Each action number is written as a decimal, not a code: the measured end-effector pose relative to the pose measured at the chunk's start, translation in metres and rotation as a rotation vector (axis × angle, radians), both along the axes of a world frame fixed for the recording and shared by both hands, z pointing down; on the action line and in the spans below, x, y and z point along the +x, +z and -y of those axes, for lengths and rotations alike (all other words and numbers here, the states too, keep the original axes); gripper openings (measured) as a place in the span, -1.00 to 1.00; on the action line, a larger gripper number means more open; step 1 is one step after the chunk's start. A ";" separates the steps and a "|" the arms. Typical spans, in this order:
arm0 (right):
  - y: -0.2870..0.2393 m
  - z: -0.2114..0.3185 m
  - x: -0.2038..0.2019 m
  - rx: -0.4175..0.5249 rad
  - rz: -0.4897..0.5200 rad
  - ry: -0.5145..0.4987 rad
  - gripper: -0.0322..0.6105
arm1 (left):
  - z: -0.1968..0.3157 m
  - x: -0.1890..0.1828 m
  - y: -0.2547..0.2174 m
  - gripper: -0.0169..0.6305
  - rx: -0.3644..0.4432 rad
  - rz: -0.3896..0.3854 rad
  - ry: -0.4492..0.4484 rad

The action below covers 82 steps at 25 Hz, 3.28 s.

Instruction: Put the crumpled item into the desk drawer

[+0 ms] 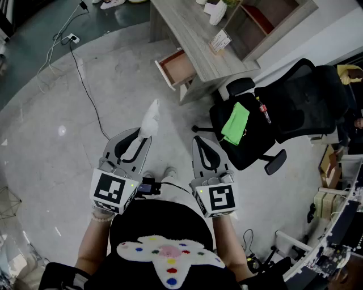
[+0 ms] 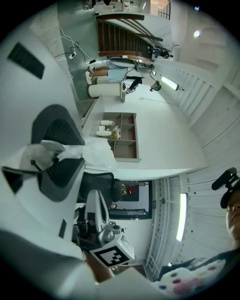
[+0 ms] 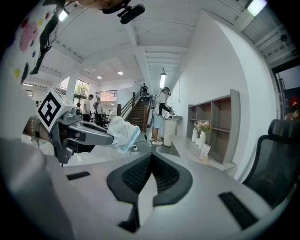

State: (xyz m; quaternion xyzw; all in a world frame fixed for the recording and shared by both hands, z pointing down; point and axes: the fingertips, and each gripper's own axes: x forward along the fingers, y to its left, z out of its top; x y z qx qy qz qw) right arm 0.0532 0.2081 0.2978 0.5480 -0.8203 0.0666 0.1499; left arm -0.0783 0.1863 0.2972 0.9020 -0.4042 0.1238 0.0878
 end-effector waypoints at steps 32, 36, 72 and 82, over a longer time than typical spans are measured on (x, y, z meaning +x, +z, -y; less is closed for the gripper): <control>-0.006 0.012 -0.021 0.014 0.008 0.078 -0.89 | 0.013 -0.022 -0.001 -0.64 0.016 -0.020 0.040; -0.010 0.010 -0.029 0.083 0.029 0.075 -0.89 | 0.011 -0.030 -0.004 -0.64 0.028 -0.027 0.047; -0.004 0.044 -0.044 0.107 0.002 0.030 -0.89 | 0.039 -0.035 -0.010 -0.64 0.061 -0.054 0.039; -0.002 0.120 -0.017 0.063 0.018 -0.022 -0.89 | 0.109 -0.010 -0.009 -0.64 0.051 -0.041 -0.023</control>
